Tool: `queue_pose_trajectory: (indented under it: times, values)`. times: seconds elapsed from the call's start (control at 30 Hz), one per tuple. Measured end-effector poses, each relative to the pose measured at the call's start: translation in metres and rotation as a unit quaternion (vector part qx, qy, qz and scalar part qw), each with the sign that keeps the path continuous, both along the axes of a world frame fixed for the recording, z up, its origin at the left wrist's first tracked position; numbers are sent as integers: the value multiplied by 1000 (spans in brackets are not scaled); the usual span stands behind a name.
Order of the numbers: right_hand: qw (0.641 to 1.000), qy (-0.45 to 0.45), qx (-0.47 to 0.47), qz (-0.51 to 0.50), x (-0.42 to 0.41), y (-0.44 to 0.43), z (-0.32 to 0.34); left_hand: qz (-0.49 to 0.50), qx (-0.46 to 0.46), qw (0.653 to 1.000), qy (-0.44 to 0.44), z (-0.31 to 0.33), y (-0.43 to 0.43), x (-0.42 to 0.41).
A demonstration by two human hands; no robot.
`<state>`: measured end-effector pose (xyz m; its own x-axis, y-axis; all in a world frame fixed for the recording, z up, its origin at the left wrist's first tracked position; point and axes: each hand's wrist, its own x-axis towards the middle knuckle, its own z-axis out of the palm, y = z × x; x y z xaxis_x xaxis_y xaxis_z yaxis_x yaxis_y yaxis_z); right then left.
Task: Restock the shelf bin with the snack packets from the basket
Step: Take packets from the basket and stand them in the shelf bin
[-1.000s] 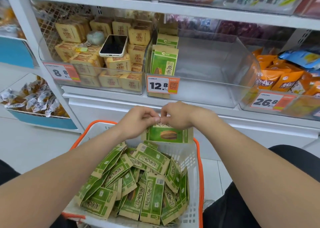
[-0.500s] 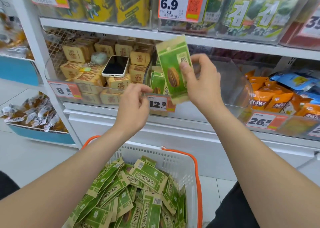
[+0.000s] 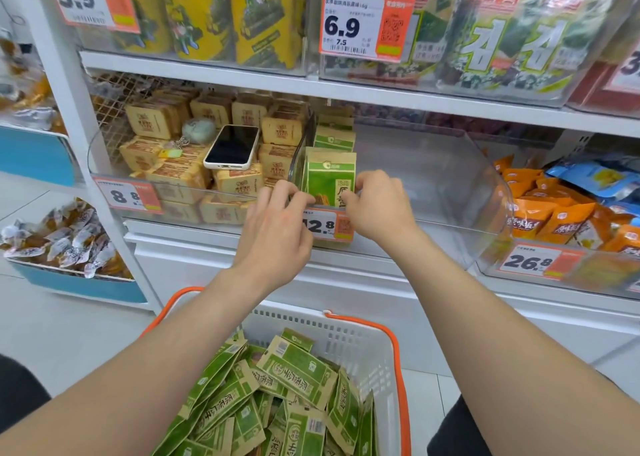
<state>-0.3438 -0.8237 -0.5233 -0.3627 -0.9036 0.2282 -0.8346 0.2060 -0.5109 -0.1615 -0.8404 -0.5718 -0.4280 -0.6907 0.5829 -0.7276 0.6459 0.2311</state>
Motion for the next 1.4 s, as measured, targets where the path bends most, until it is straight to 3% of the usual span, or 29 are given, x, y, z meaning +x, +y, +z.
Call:
queue_pose_trajectory:
  times: [0.33, 0.43, 0.53, 0.63, 0.7, 0.8, 0.93, 1.13, 1.4]
  values:
    - [997, -30, 57, 34, 2, 2, 18, -10, -18, 999, -48, -6, -1, 4]
    - [999, 34, -13, -8, 10, 13, 20, -20, -34, 999, -32, -9, 2, 7]
    - [990, 91, -105, 12, 25, 24, 24, -42, -76, 996, -23, -14, 4, 11]
    - [983, 118, -135, 32, 41, 38, 26, -67, -78, 994, -46, -23, 5, 16]
    - [988, 119, -89, 51, 48, 45, 22, -88, -54, 993, -63, -32, 5, 20]
    - [984, 123, 58, 119, 53, 52, 8, -107, 31, 987, -118, -44, 11, 21]
    - [918, 220, 241, 225, 56, 62, -24, -88, 179, 934, -295, -71, 22, 21]
    - [845, 251, 382, 277, 69, 69, -69, -103, 281, 857, -420, -122, 30, 35]
    - [813, 252, 429, 302, 86, 63, -95, -174, 170, 760, -602, -186, 69, 36]
